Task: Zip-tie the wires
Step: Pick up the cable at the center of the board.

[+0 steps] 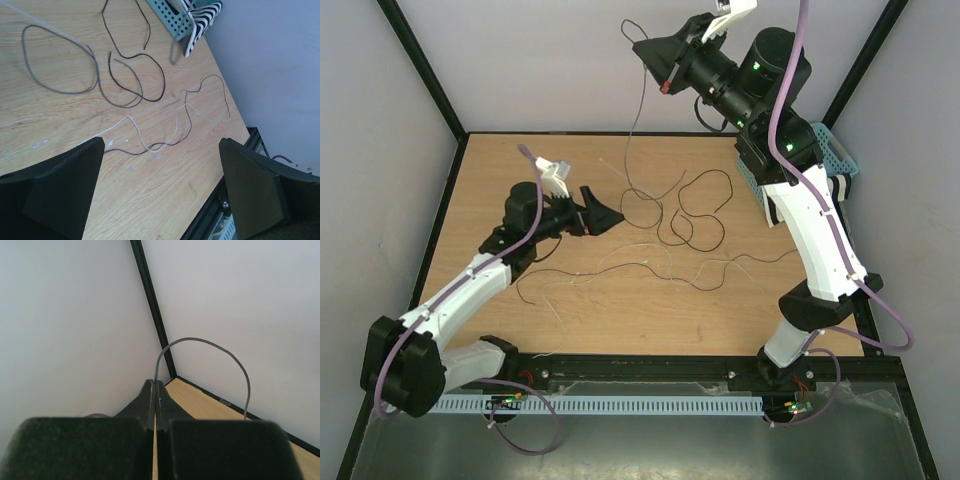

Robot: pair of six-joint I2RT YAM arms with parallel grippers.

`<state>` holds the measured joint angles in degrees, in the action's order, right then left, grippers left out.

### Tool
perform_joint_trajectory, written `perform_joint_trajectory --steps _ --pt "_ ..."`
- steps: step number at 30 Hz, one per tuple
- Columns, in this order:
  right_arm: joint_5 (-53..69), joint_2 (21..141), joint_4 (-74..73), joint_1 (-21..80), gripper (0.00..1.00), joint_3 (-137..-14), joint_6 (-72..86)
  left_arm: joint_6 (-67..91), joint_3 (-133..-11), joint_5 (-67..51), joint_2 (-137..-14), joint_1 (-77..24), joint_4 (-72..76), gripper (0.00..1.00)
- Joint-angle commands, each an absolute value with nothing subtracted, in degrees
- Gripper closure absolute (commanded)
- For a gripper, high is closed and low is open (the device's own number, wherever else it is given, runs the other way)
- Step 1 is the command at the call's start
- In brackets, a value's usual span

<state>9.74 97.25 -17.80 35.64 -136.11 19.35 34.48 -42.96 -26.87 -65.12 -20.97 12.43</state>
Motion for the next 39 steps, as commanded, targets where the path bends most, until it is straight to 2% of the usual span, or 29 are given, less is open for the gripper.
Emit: perform_joint_trajectory --steps 1,8,18,23,24,27,31,34,39 --pt "11.6 94.7 -14.5 35.6 1.0 -135.8 20.7 36.2 -46.2 -23.9 -69.0 -24.4 19.6 0.01" --pt "13.7 93.8 -13.4 35.6 1.0 -134.8 22.1 35.0 -49.4 -16.0 -77.1 -29.0 23.5 0.01" --pt "12.7 87.1 -7.8 35.5 1.0 -125.7 23.2 39.4 -53.6 -12.8 -92.1 -29.6 38.6 0.01" --pt "11.1 84.2 -6.7 35.6 1.0 -121.7 23.2 41.5 -53.0 -12.1 -96.4 -29.5 51.9 0.12" --pt "11.0 83.7 -6.3 35.5 1.0 -120.7 23.2 42.1 -53.2 -12.3 -97.2 -29.7 54.1 0.15" --pt "10.9 82.2 -5.0 35.5 1.0 -117.7 24.0 42.8 -54.9 -14.2 -99.3 -29.9 56.6 0.32" --pt "9.9 81.3 -4.5 35.5 1.0 -115.8 24.0 43.0 -55.5 -16.2 -101.0 -30.0 57.3 0.68" --pt "5.3 80.3 -7.5 35.4 1.0 -115.9 20.8 41.8 -53.1 -16.7 -99.6 -29.7 57.3 0.83" --pt "1.5 78.9 -13.0 31.5 1.0 -114.3 19.6 38.4 -48.1 -20.6 -93.5 -26.8 51.4 1.0"
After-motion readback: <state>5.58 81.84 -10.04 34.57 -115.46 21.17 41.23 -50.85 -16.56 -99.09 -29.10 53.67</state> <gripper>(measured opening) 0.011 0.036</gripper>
